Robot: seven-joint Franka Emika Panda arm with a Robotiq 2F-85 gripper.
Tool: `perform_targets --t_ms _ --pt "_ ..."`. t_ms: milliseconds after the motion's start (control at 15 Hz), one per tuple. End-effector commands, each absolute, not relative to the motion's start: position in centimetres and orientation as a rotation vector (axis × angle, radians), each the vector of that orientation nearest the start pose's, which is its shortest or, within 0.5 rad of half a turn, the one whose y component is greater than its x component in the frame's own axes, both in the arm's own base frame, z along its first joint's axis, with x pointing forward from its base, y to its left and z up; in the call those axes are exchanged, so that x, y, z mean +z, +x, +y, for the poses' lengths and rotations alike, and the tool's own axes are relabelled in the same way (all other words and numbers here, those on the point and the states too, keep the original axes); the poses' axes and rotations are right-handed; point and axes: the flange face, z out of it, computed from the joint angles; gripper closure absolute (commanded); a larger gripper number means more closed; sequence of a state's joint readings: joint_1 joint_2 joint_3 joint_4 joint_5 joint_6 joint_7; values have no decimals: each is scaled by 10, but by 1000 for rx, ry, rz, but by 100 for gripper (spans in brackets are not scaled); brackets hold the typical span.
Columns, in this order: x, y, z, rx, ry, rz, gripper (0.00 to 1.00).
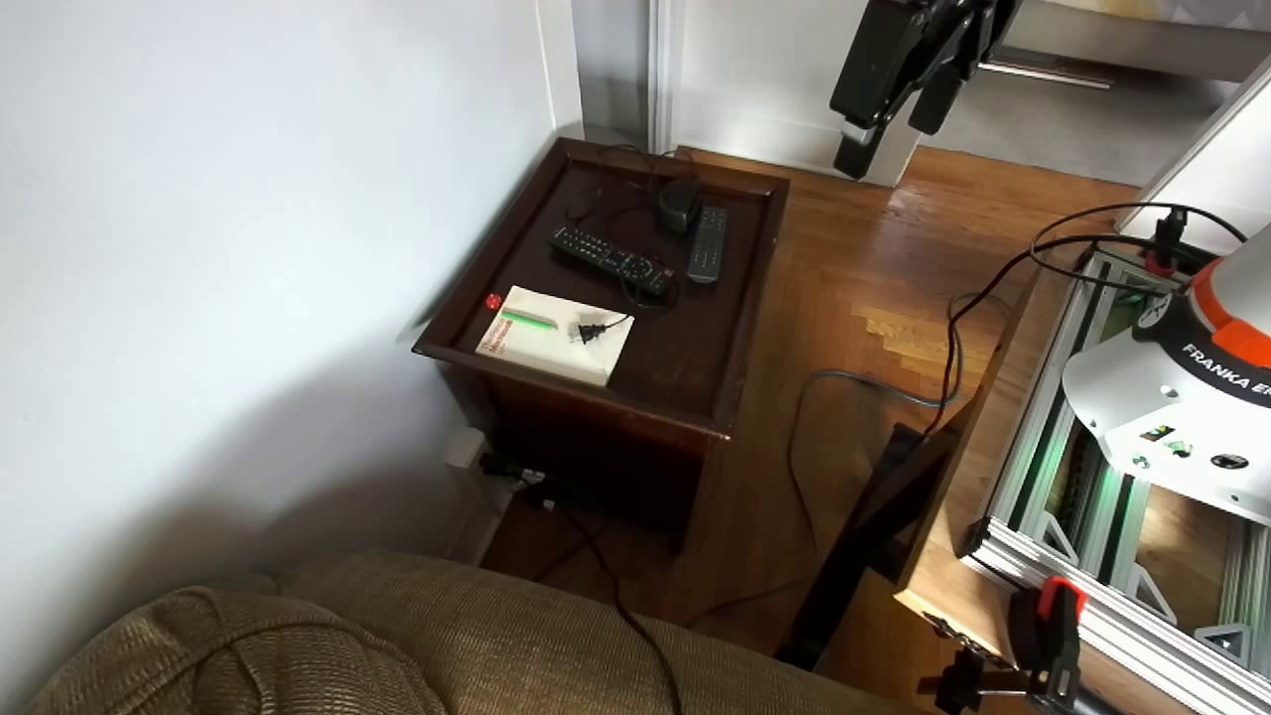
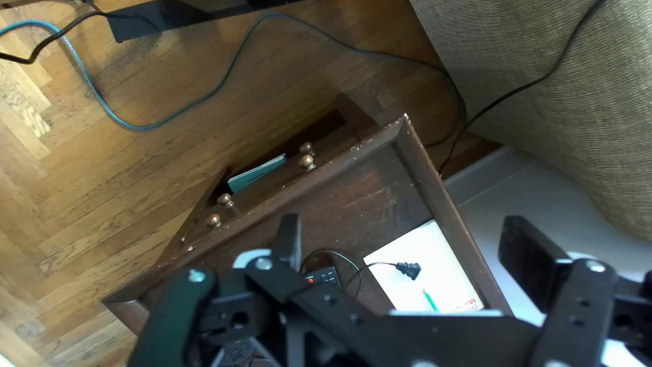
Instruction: Push a button on the remote control
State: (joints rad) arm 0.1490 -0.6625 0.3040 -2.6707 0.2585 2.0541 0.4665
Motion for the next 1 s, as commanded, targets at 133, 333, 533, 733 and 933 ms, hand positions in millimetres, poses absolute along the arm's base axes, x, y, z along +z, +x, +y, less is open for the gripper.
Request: perform_targets --t_ms 133,333,533,733,933 --pt "423 337 151 -144 -3085 283 0" --pt "416 372 144 -245 -3052 300 0" --pt "400 415 132 -398 -3039 293 0" --pt "377 449 124 -467 -3041 286 0" --pt "347 475 120 -432 -3056 245 0"
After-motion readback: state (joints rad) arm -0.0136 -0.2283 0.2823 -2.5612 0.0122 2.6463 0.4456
